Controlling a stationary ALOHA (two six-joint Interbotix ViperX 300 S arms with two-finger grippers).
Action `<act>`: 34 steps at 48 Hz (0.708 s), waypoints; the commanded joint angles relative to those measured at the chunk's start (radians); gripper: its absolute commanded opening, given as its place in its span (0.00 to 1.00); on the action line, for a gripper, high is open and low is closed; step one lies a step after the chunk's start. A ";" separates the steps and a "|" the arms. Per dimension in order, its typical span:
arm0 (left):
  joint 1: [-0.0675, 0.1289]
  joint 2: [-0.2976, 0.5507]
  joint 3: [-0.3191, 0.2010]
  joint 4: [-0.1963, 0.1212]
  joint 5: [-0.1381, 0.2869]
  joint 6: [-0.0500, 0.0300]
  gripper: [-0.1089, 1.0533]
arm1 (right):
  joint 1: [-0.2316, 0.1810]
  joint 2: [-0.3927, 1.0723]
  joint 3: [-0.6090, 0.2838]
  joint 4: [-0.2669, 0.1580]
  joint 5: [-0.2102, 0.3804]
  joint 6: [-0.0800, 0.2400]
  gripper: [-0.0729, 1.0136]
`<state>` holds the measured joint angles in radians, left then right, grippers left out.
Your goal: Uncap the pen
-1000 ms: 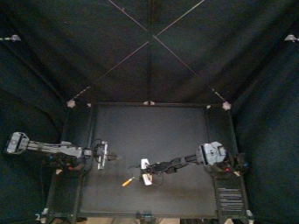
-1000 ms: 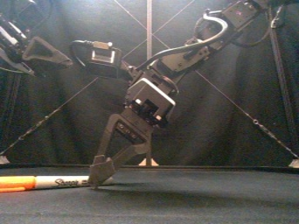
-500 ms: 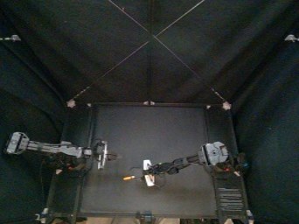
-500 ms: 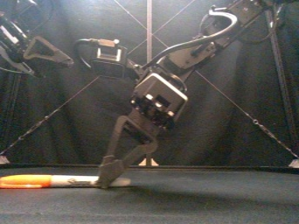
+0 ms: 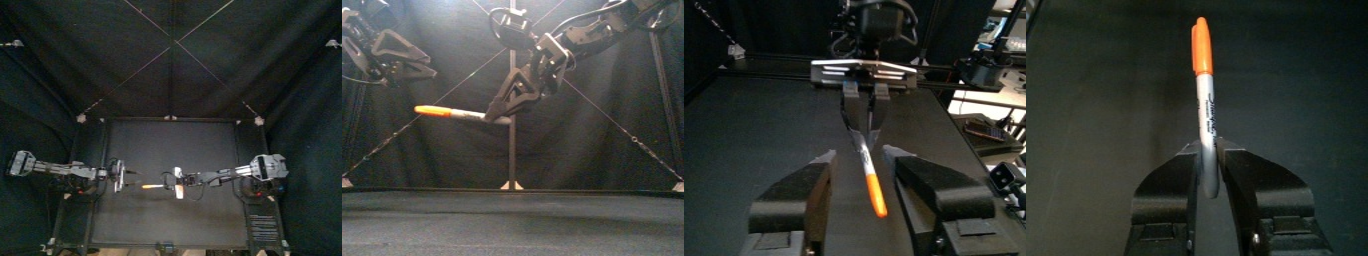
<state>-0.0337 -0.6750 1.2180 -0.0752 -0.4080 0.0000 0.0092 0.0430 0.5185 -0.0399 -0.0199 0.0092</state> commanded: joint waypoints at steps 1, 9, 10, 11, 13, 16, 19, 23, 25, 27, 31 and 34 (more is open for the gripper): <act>0.015 0.061 -0.061 -0.002 -0.015 0.0031 0.84 | -0.018 -0.069 0.005 -0.003 -0.054 -0.008 0.60; 0.044 0.130 -0.091 -0.002 -0.017 0.0031 0.84 | -0.028 -0.084 0.014 -0.015 -0.066 -0.006 0.60; 0.044 0.133 -0.091 -0.002 -0.017 0.0031 0.84 | -0.028 -0.087 0.015 -0.017 -0.067 -0.006 0.60; 0.046 0.138 -0.091 -0.002 -0.015 0.0015 0.84 | -0.029 -0.089 0.015 -0.017 -0.069 -0.006 0.60; 0.046 0.141 -0.091 -0.002 -0.017 0.0000 0.84 | -0.032 -0.094 0.018 -0.017 -0.072 -0.006 0.60; 0.044 0.144 -0.091 -0.002 -0.017 -0.0015 0.84 | -0.035 -0.100 0.023 -0.017 -0.080 -0.006 0.60; 0.046 0.144 -0.091 -0.002 -0.015 -0.0031 0.84 | -0.038 -0.106 0.025 -0.017 -0.084 -0.008 0.60; 0.041 0.144 -0.091 -0.006 -0.015 -0.0031 0.84 | -0.043 -0.115 0.026 -0.017 -0.086 -0.008 0.60; 0.040 0.144 -0.091 -0.011 -0.017 -0.0031 0.84 | -0.044 -0.118 0.028 -0.017 -0.089 -0.008 0.60; 0.040 0.144 -0.091 -0.017 -0.017 -0.0031 0.84 | -0.044 -0.121 0.029 -0.017 -0.094 -0.009 0.60; 0.044 0.144 -0.091 -0.035 -0.015 -0.0031 0.84 | -0.044 -0.123 0.029 -0.017 -0.098 -0.009 0.60; 0.044 0.144 -0.091 -0.057 -0.015 -0.0015 0.83 | -0.044 -0.123 0.029 -0.017 -0.100 -0.009 0.60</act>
<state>0.0092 -0.5308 1.1536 -0.1120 -0.4157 -0.0031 -0.0307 -0.0368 0.5568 -0.0568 -0.1074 0.0000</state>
